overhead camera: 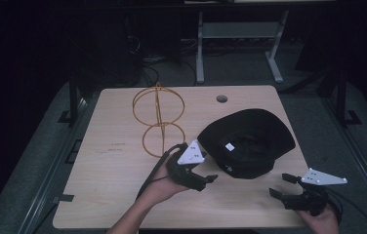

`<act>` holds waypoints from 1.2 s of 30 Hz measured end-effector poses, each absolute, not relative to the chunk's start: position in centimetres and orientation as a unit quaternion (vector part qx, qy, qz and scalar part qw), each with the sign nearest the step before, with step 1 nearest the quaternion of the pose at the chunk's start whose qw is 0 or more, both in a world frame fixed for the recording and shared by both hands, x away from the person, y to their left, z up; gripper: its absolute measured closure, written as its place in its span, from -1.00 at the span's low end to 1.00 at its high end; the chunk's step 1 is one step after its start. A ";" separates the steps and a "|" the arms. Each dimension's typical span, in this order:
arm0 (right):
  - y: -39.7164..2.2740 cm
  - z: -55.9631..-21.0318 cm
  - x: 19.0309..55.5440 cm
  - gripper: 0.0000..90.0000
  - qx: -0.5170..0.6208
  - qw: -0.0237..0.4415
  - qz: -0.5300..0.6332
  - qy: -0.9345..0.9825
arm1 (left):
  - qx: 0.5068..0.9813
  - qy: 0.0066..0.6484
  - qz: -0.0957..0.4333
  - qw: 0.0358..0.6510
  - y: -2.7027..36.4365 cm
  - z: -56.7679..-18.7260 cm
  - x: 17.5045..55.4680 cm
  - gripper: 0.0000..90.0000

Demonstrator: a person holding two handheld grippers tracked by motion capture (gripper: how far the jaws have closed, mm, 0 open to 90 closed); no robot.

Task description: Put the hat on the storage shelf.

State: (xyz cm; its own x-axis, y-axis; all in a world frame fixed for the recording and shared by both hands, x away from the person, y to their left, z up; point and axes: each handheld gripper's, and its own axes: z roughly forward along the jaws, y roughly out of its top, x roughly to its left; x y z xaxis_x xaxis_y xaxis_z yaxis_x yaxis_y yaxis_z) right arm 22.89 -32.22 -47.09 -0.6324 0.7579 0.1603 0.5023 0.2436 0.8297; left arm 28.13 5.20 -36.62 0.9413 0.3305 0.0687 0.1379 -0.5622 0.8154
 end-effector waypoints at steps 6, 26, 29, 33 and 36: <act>-32.4 -47.0 22.8 -0.61 0.407 0.137 0.466 0.774 | 0.886 0.111 0.111 0.435 2.7 -35.8 28.7 -0.31; -31.8 -46.9 22.9 -0.61 0.401 0.140 0.469 0.775 | 0.895 0.126 0.106 0.414 0.5 -38.6 30.4 0.61; -31.5 -46.7 22.9 -0.61 0.398 0.142 0.473 0.773 | 0.884 0.137 0.094 0.437 1.2 -39.1 30.2 0.70; -30.4 -45.9 23.0 -0.65 0.392 0.157 0.479 0.770 | 0.868 0.149 0.072 0.468 2.4 -39.7 29.9 0.79; -30.2 -45.4 23.1 -0.65 0.391 0.156 0.489 0.764 | 0.862 0.151 0.058 0.480 3.1 -39.7 29.7 0.82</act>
